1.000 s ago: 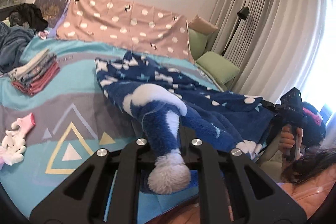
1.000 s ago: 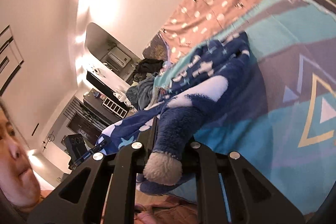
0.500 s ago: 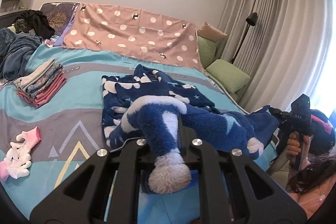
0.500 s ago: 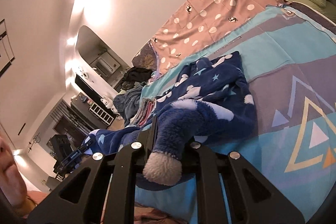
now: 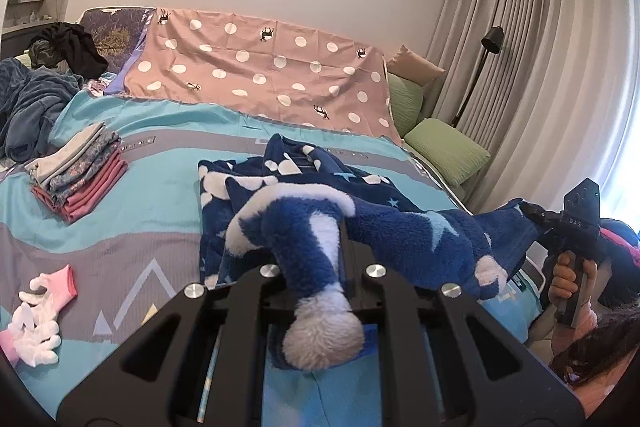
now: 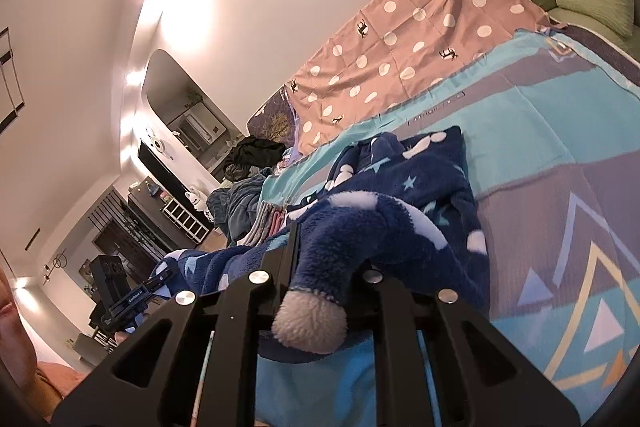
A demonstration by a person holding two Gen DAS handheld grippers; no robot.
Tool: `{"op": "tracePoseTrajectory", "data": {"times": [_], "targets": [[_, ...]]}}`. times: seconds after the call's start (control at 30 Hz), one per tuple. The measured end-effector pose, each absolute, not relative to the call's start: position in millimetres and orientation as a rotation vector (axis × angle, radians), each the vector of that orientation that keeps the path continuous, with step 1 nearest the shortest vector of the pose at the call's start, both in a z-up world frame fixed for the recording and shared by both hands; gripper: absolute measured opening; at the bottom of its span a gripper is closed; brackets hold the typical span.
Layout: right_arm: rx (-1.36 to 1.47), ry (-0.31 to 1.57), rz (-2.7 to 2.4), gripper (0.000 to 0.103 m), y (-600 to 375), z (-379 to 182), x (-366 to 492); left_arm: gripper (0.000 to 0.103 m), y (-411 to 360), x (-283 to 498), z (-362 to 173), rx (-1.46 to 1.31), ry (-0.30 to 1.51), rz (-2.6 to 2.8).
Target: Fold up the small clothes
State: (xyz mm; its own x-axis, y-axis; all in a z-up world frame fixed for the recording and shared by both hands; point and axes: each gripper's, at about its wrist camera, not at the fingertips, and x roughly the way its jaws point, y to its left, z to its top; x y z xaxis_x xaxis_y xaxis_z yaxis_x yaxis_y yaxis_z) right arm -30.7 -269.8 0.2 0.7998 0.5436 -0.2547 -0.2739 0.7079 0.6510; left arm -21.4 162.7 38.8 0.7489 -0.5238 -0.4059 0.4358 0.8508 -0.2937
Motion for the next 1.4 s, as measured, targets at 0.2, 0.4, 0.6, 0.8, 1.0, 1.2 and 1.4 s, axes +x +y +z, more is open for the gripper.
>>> {"op": "tracePoseTrajectory", "data": {"times": [0.2,0.4,0.6,0.8,1.0,1.2,1.4], "targets": [[0.614,0.443,0.455,0.014,-270,6,-14,0.011,161,-3,44,-0.187,0.474,-0.528],[0.567,0.419,0.433,0.014,-267,18,9,0.011,158,20,52,-0.189,0.447,-0.519],[0.529,0.417,0.401,0.015,-263,27,37,0.011,151,53,54,-0.176,0.456,-0.495],[0.524,0.426,0.378,0.015,-264,30,66,0.011,142,83,62,-0.157,0.450,-0.484],[0.519,0.423,0.361,0.015,-267,36,101,0.011,135,118,63,-0.126,0.464,-0.462],[0.491,0.436,0.346,0.015,-264,38,142,0.011,133,161,56,-0.114,0.506,-0.436],[0.489,0.505,0.313,0.015,-266,21,192,0.011,135,202,45,-0.137,0.543,-0.441]]}}
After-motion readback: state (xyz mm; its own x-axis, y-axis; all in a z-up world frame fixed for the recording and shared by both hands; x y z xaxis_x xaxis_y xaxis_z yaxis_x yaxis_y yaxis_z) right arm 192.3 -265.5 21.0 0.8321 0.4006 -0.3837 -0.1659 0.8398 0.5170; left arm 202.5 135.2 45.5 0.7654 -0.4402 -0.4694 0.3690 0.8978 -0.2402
